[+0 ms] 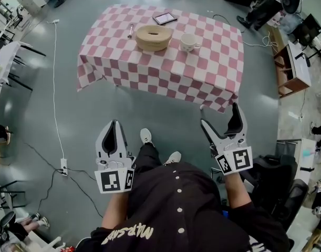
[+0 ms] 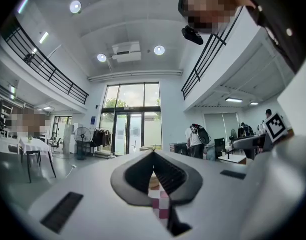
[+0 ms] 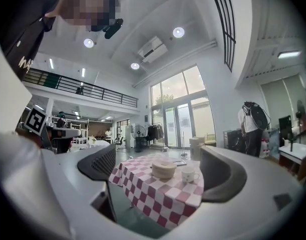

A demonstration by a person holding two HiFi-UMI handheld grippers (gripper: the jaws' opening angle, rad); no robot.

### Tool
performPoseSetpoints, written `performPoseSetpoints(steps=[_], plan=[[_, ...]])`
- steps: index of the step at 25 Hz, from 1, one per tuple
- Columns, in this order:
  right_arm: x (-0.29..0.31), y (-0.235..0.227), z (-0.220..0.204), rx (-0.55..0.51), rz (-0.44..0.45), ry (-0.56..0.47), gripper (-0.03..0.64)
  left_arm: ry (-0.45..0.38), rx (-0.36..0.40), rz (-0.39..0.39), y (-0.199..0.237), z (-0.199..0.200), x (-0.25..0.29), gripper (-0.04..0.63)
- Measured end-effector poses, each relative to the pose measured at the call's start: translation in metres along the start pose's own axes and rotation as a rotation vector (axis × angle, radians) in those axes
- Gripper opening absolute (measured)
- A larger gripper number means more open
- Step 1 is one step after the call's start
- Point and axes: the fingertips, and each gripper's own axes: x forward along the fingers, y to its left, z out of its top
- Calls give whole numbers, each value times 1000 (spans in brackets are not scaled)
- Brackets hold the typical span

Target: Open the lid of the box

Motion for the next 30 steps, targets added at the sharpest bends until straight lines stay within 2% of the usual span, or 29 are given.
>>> performPoseSetpoints(steps=[5, 11, 16, 20, 30], plan=[[14, -10, 9, -4, -32, -11, 511, -14, -4, -32, 2, 9, 27, -3], [40, -10, 7, -16, -28, 6, 511, -24, 1, -73, 7, 10, 57, -3], [64, -13, 14, -39, -50, -4, 511, -33, -5, -41, 35, 11, 79, -3], [84, -17, 22, -45, -79, -22, 511, -36, 21, -59, 48, 14, 97, -3], [135, -6, 24, -43, -99, -15, 511, -42, 7, -90, 84, 16, 141, -3]])
